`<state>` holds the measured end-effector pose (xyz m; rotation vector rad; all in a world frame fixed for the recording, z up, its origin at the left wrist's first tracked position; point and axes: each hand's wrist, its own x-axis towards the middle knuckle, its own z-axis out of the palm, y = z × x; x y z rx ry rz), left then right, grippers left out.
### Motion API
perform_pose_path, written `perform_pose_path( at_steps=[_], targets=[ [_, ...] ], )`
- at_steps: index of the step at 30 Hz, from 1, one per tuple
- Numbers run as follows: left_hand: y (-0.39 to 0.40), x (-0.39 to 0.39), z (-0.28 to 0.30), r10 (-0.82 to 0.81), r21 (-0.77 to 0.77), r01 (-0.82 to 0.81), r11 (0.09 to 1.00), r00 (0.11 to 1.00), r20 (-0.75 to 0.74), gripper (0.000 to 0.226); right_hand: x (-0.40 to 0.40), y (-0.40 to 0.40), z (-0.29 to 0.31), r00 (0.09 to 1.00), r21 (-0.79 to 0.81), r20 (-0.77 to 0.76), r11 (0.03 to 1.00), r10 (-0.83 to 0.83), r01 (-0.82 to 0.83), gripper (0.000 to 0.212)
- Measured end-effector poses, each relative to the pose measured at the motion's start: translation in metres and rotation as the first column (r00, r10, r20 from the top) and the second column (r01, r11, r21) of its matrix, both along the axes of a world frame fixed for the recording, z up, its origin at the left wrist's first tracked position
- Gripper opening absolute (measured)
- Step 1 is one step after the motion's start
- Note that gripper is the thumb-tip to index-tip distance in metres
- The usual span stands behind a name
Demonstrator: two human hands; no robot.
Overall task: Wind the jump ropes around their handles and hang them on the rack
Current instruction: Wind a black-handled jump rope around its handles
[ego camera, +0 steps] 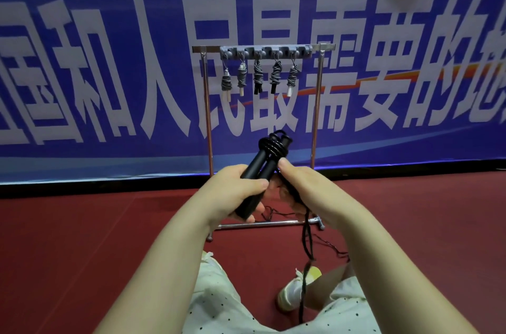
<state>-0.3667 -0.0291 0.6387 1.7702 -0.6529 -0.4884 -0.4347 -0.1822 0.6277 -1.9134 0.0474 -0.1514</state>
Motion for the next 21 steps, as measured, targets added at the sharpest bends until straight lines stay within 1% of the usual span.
perform_pose_path(
  at_steps=[2,3,4,5,6,8,9,10,12,15,17,19,21],
  targets=[
    [0.001,0.004,-0.001,0.005,0.003,-0.005,1.000,1.000,0.013,0.010,-0.002,0.003,-0.003,0.997,-0.019,0.070,0.999,-0.042,0.044,0.056],
    [0.001,0.005,-0.002,0.010,0.002,-0.010,1.000,1.000,0.014,0.009,-0.003,0.003,-0.001,0.994,-0.021,0.081,0.997,-0.075,0.077,0.053],
    [0.002,0.007,-0.003,0.015,-0.001,-0.015,1.000,1.000,0.010,0.009,-0.005,0.002,0.001,0.992,-0.050,0.081,0.993,-0.100,0.104,0.046],
    [0.002,0.009,-0.004,0.015,-0.003,-0.015,1.000,1.000,0.003,0.009,-0.006,0.000,0.005,0.989,-0.116,0.077,0.984,-0.126,0.135,0.037],
    [0.002,0.011,-0.005,0.019,-0.001,-0.019,1.000,1.000,-0.007,0.009,-0.007,-0.002,0.009,0.986,-0.224,0.073,0.961,-0.149,0.161,0.030],
    [0.000,0.018,-0.007,0.028,0.012,-0.028,1.000,0.999,-0.024,0.010,-0.007,-0.006,0.016,0.976,-0.453,0.108,0.864,-0.192,0.220,0.023],
    [-0.002,0.022,-0.008,0.043,0.022,-0.042,0.999,0.999,-0.026,0.010,-0.005,-0.006,0.018,0.972,-0.533,0.131,0.813,-0.194,0.234,0.023],
    [-0.005,0.026,-0.009,0.063,0.038,-0.062,0.997,0.998,-0.026,0.009,-0.004,-0.005,0.018,0.970,-0.582,0.144,0.777,-0.194,0.241,0.023],
    [-0.011,0.034,-0.009,0.096,0.085,-0.096,0.992,0.995,-0.002,0.008,0.001,0.000,0.017,0.968,-0.616,0.162,0.746,-0.192,0.251,0.023],
    [-0.019,0.044,-0.003,0.076,0.184,-0.091,0.979,0.993,0.085,0.006,0.009,-0.002,0.019,0.960,-0.633,0.201,0.723,-0.193,0.277,0.024],
    [-0.022,0.048,0.004,0.038,0.284,-0.087,0.955,0.984,0.173,0.006,0.013,-0.006,0.028,0.967,-0.694,0.197,0.675,-0.160,0.253,0.024],
    [-0.024,0.049,0.011,-0.070,0.441,-0.075,0.894,0.951,0.302,0.007,0.019,-0.010,0.039,0.980,-0.763,0.170,0.615,-0.105,0.198,0.022],
    [-0.024,0.045,0.019,-0.219,0.574,-0.051,0.817,0.893,0.392,0.009,0.024,-0.014,0.054,0.991,-0.798,0.125,0.588,-0.053,0.132,0.020]
  ],
)
